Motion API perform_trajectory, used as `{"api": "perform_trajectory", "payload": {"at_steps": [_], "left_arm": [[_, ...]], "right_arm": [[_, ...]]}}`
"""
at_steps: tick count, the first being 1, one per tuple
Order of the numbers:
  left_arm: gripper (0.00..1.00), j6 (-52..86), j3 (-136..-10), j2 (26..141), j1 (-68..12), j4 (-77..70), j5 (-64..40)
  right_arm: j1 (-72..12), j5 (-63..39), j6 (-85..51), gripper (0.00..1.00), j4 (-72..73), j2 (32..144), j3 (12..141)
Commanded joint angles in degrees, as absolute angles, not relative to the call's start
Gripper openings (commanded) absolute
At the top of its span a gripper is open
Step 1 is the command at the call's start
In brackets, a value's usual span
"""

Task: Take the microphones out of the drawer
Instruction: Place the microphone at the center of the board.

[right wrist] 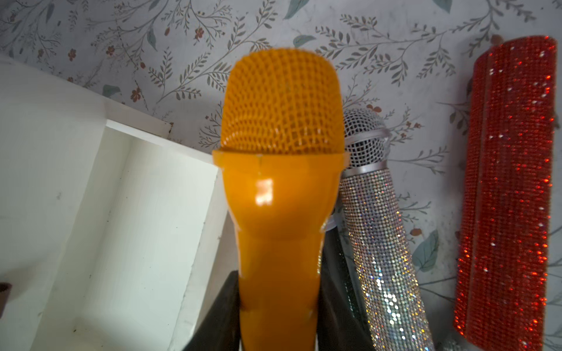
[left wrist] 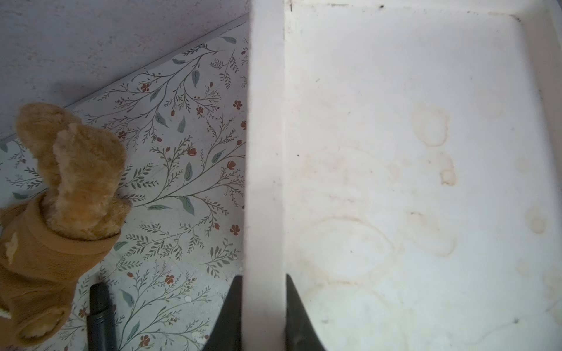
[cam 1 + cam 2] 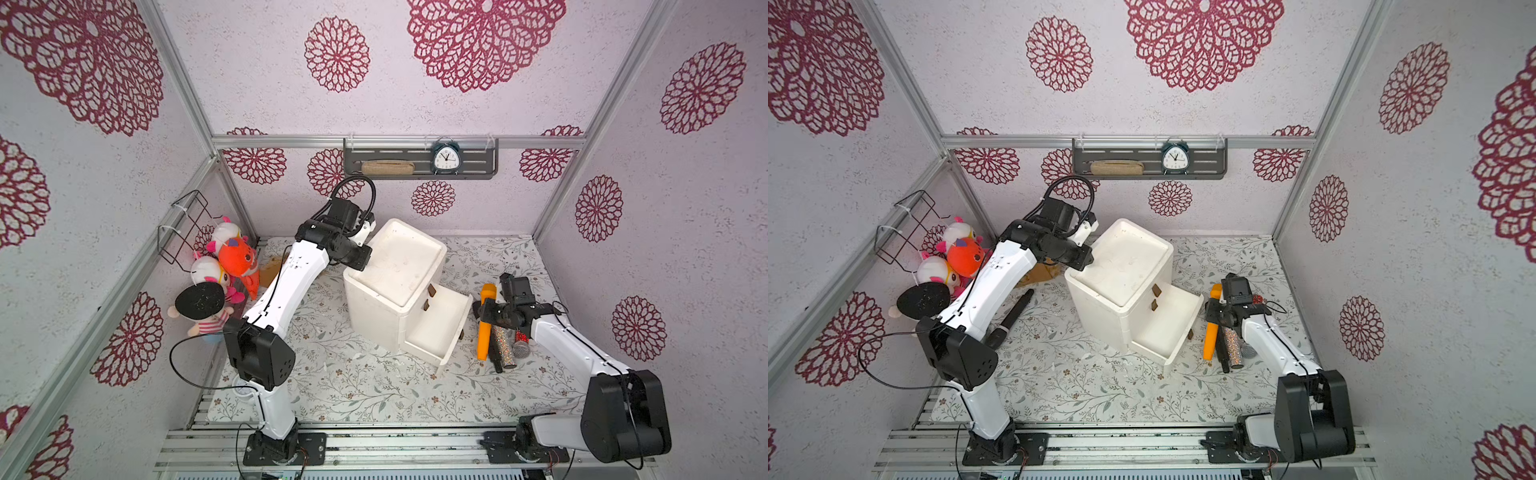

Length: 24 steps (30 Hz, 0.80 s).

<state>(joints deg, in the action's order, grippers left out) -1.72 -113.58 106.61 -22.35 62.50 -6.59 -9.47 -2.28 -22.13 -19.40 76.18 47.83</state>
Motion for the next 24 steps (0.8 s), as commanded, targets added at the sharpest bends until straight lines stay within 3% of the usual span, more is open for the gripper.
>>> {"api": "perform_trajectory", "payload": {"at_steps": [1, 24], "left_arm": [[0.0, -2.0, -112.8, 108.8, -22.7, 64.9, -9.6], [0.0, -2.1, -112.2, 107.9, -22.7, 65.0, -8.9]], "right_arm": [[-10.0, -3.8, -20.2, 0.0, -15.6, 76.7, 47.4], [-11.9, 4.4, -21.3, 0.0, -14.8, 85.5, 47.7]]}}
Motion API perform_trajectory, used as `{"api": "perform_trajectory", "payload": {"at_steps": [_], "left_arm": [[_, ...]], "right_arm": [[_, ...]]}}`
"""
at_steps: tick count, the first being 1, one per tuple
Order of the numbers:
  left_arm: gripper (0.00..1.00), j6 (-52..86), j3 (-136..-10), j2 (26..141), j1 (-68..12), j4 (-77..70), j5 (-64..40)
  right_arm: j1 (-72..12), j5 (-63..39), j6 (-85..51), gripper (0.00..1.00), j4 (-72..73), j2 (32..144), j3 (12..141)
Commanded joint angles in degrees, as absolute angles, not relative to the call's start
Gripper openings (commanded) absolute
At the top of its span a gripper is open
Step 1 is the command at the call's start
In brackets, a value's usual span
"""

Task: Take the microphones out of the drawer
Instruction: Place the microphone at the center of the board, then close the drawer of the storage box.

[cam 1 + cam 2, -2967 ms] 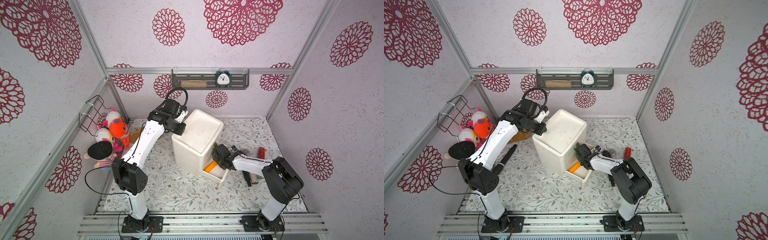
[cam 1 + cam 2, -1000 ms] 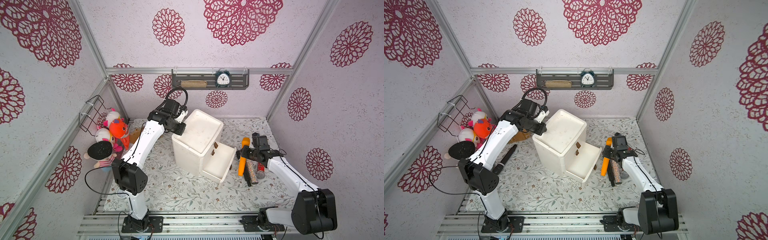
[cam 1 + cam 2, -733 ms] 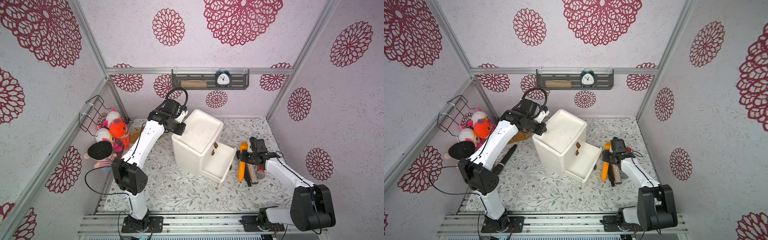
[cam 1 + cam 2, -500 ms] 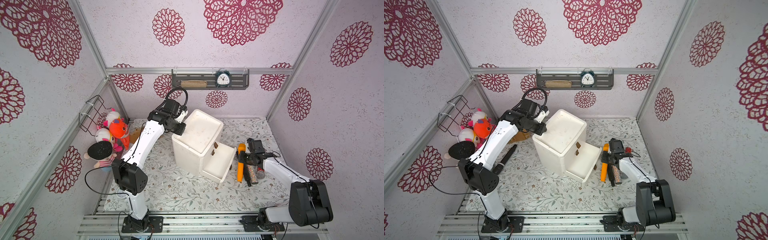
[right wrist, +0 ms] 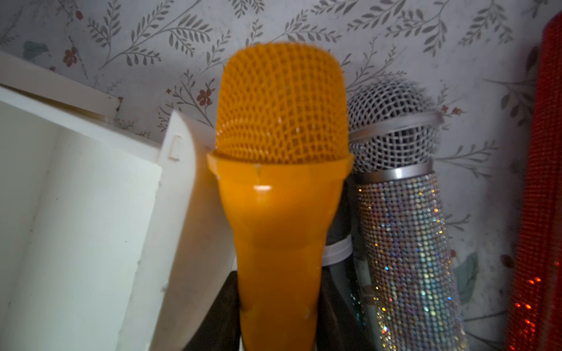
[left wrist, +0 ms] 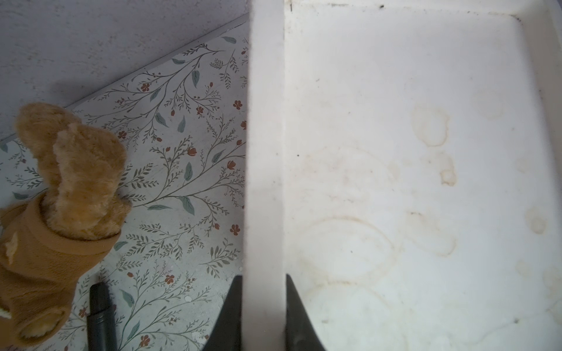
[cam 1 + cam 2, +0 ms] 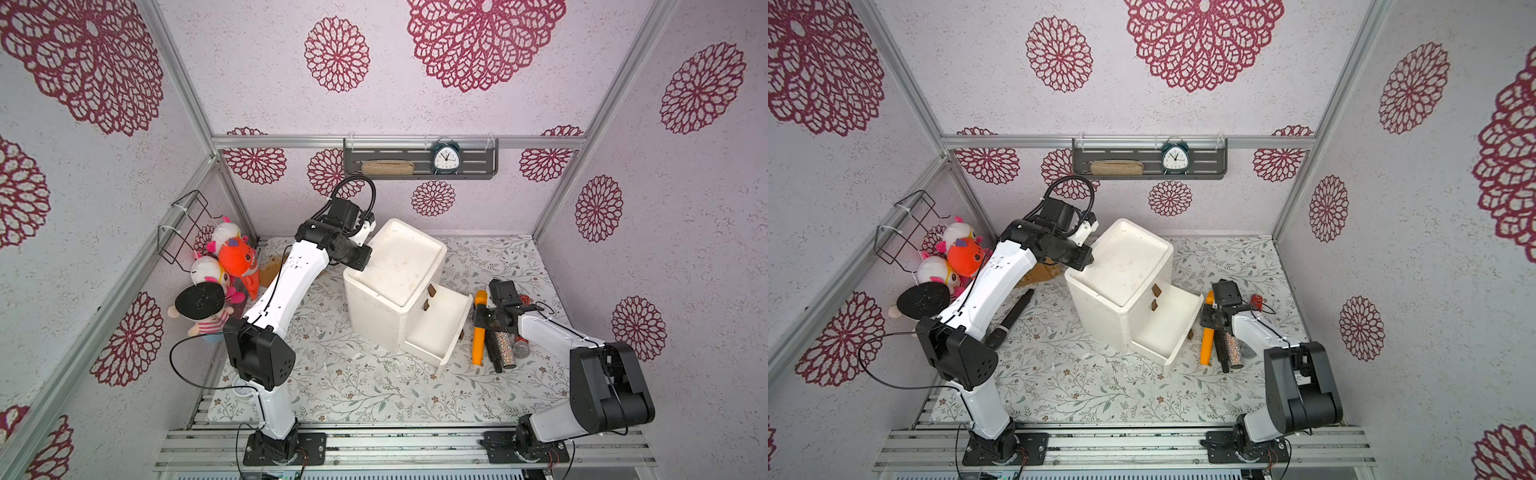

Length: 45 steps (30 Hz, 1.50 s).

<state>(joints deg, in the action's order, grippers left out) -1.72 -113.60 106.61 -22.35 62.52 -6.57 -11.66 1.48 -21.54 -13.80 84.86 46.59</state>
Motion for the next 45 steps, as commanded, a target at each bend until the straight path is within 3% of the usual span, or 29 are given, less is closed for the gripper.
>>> {"api": "perform_trajectory", "payload": {"at_steps": [1, 15, 21, 25, 29, 33, 34, 36, 45], "left_arm": [[0.0, -2.1, -112.2, 107.9, -22.7, 65.0, -8.9], [0.0, -2.4, -112.2, 107.9, -22.7, 65.1, -8.7], [0.0, -2.4, -112.7, 108.1, -22.7, 65.0, -8.8], [0.0, -2.4, -112.9, 108.4, -22.7, 65.2, -9.0], [0.0, -2.5, -112.9, 108.2, -22.7, 65.3, -8.9], [0.0, -2.5, -112.8, 108.1, -22.8, 65.3, -8.9], [0.0, -2.5, -112.8, 108.0, -22.7, 65.3, -8.9], [0.0, -2.5, -112.7, 108.1, -22.7, 65.3, -9.0], [0.0, -2.5, -112.6, 108.0, -22.7, 65.3, -9.0]], "right_arm": [[-11.9, 4.7, -21.4, 0.0, -14.8, 85.6, 47.8], [-11.8, 6.2, -20.7, 0.0, -17.9, 90.0, 53.0], [-11.8, 7.5, -21.1, 0.28, -19.5, 88.8, 53.8], [-11.8, 9.0, -21.4, 0.56, -20.6, 87.0, 54.2], [-10.1, 10.9, -21.6, 0.77, -23.3, 85.2, 55.2], [-4.4, 10.9, -21.5, 0.85, -25.5, 82.2, 54.8], [-2.8, 10.8, -21.5, 0.93, -25.7, 81.4, 54.4], [1.3, 9.8, -21.0, 0.99, -26.4, 80.3, 53.5], [12.1, 4.3, -15.8, 0.99, -26.6, 76.5, 50.6]]}}
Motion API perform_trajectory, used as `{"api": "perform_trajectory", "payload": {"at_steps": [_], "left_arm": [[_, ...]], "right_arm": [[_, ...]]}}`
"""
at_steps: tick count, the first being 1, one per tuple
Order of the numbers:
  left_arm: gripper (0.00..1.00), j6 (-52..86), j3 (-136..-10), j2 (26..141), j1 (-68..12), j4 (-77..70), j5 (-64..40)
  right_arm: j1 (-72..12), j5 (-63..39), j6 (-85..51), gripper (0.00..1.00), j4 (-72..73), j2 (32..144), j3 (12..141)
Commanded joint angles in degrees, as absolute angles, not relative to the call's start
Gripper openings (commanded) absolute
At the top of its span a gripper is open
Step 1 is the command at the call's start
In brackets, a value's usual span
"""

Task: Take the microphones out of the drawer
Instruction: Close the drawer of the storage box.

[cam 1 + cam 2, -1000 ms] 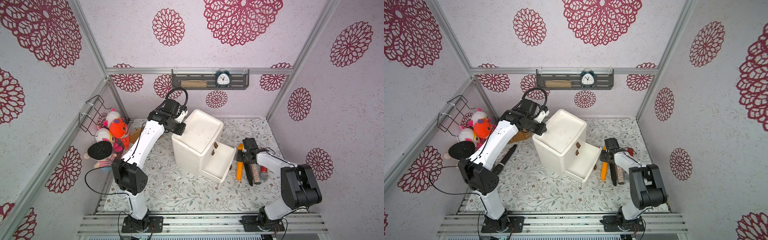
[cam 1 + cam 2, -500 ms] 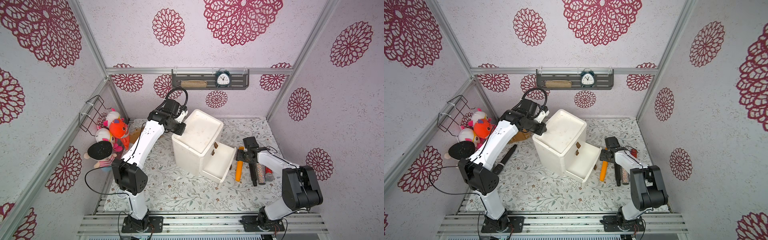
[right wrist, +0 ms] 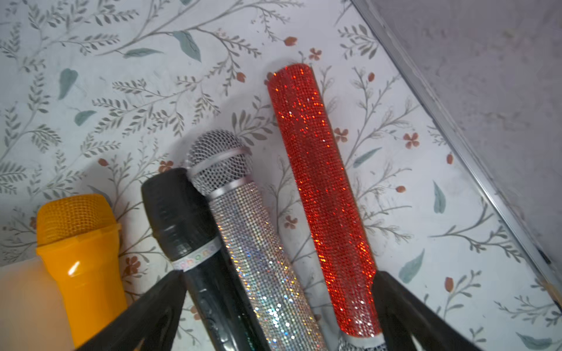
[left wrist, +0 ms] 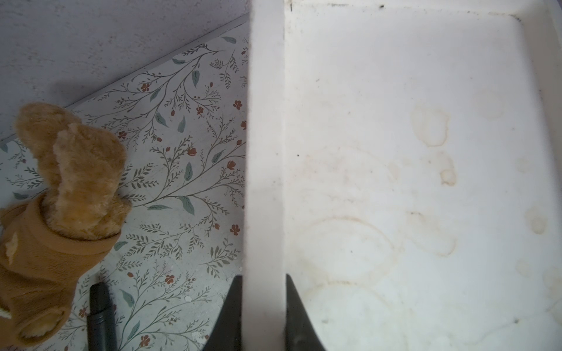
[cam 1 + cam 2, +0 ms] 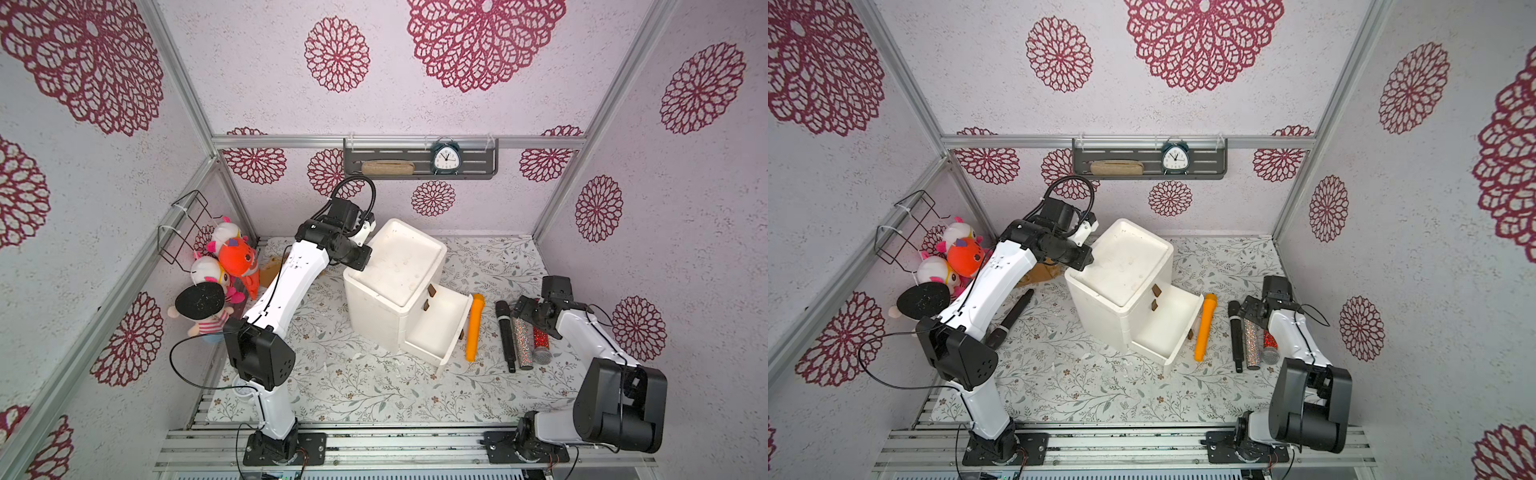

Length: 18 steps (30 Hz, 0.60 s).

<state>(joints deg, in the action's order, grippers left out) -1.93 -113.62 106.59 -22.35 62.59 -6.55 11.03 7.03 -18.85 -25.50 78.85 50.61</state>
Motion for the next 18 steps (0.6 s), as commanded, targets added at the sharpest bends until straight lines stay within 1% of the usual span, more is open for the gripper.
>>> {"api": "perform_trajectory", "payload": {"at_steps": [1, 10, 18], "left_arm": [[0.0, -2.4, -112.6, 108.0, -22.7, 65.4, -8.9], [0.0, -2.3, -112.5, 108.2, -22.7, 65.1, -9.3], [0.0, -2.1, -112.7, 108.4, -22.8, 65.2, -9.8]], "right_arm": [[12.1, 3.8, -14.8, 0.99, -26.4, 76.1, 50.4], [10.4, -0.2, -14.6, 0.99, -26.6, 72.4, 47.4], [2.5, 0.5, -17.5, 0.99, -27.1, 69.8, 44.9]]}}
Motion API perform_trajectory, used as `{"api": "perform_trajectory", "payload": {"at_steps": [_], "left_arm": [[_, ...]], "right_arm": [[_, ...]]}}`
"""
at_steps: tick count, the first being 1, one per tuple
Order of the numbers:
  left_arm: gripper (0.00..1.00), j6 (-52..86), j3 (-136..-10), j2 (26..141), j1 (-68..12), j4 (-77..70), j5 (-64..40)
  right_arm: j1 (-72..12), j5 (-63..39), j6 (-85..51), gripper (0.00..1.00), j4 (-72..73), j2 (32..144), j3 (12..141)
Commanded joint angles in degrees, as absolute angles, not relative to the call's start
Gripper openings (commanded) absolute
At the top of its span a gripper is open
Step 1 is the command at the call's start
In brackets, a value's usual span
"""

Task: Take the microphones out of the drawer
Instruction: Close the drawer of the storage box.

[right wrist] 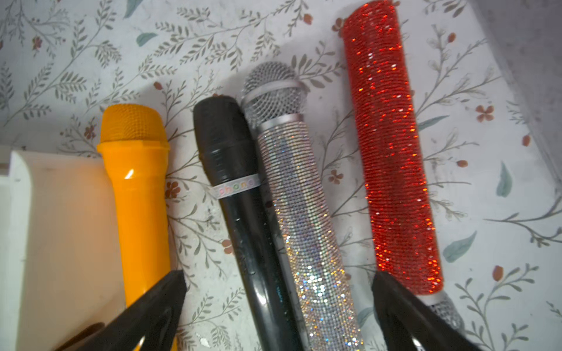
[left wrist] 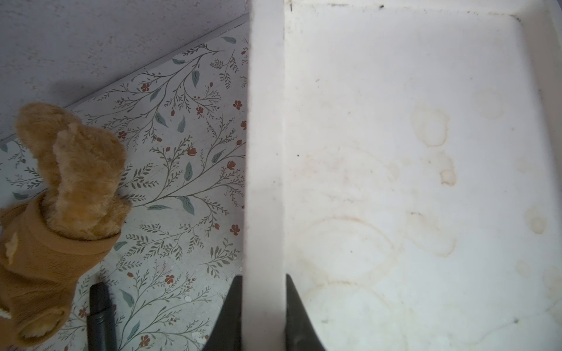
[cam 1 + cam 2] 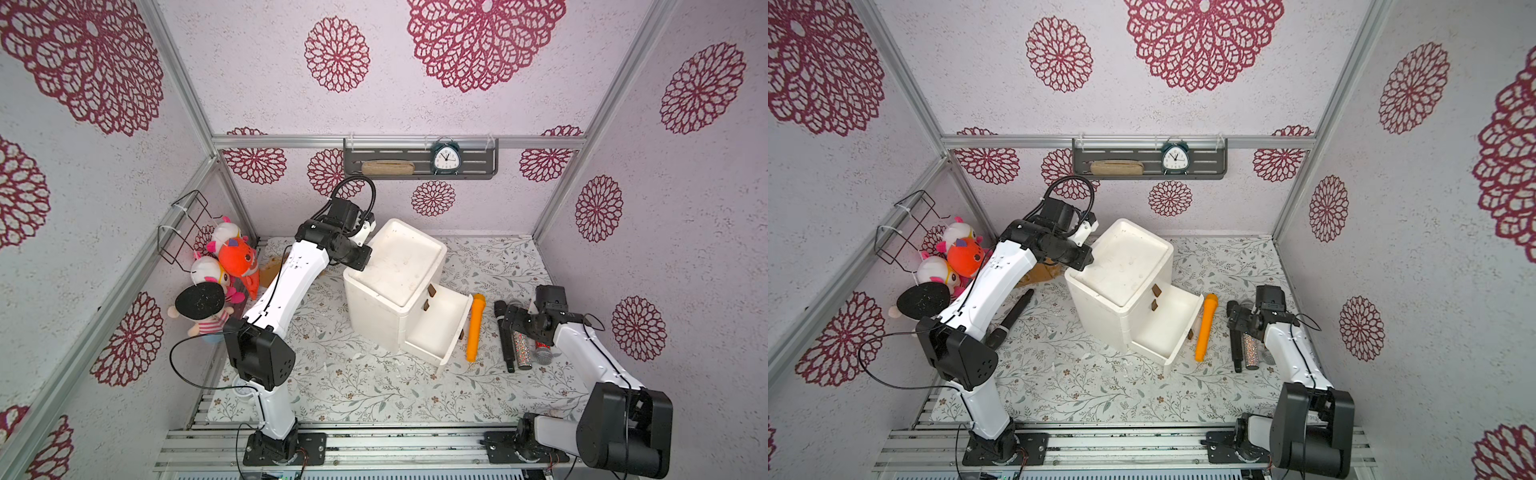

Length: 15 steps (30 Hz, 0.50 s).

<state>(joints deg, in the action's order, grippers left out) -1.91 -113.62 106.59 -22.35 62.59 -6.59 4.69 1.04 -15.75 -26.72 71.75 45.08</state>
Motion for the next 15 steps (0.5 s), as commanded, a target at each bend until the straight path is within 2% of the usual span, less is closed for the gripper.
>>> {"api": "perform_trajectory", "payload": {"at_steps": [1, 15], "left_arm": [[0.0, -2.1, -112.7, 108.4, -22.8, 65.1, -9.8], [0.0, -2.0, -112.2, 107.8, -22.9, 65.1, -9.5]], "right_arm": [[1.3, 0.8, -18.1, 0.99, -26.9, 69.8, 44.9], [-11.3, 0.4, -24.8, 0.99, -22.4, 73.5, 44.3]]}}
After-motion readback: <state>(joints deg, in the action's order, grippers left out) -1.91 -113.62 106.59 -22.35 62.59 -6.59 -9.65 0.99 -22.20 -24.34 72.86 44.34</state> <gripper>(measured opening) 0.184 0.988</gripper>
